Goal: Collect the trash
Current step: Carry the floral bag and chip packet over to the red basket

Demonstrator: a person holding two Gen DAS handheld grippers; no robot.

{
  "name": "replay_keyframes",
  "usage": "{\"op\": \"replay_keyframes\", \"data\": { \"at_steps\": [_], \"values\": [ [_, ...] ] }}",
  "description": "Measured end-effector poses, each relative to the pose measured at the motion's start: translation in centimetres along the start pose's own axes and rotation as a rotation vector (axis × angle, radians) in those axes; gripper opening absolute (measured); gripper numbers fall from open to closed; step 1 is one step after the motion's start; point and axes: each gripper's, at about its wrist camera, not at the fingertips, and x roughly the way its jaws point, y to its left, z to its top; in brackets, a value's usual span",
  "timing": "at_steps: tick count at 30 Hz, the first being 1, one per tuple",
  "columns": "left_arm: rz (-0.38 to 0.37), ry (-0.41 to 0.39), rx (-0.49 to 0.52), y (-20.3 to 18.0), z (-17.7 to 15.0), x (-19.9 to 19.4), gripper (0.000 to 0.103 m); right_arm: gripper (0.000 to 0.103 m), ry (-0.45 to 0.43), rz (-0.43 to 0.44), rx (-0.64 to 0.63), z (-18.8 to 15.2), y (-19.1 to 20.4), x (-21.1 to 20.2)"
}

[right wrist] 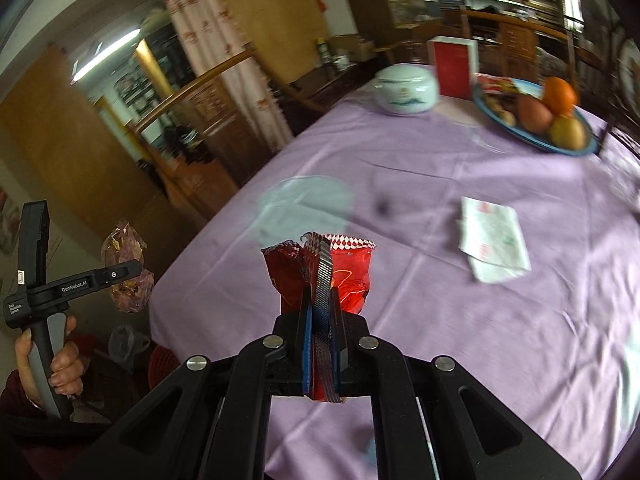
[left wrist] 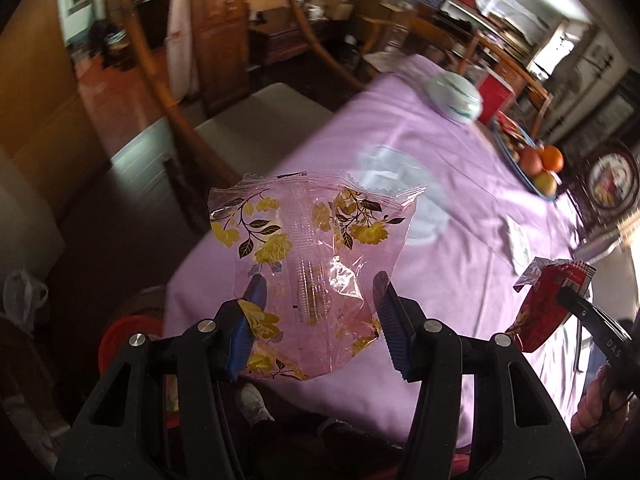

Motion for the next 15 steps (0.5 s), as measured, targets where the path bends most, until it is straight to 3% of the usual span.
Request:
{"op": "replay_keyframes", "data": {
  "at_steps": [15],
  "values": [
    [0.089,-0.044,-0.208,11.0,-1.9,-3.5,0.055,0.008,0.068,0.113,-0.182,2.8,9.9,4.5]
  ]
}}
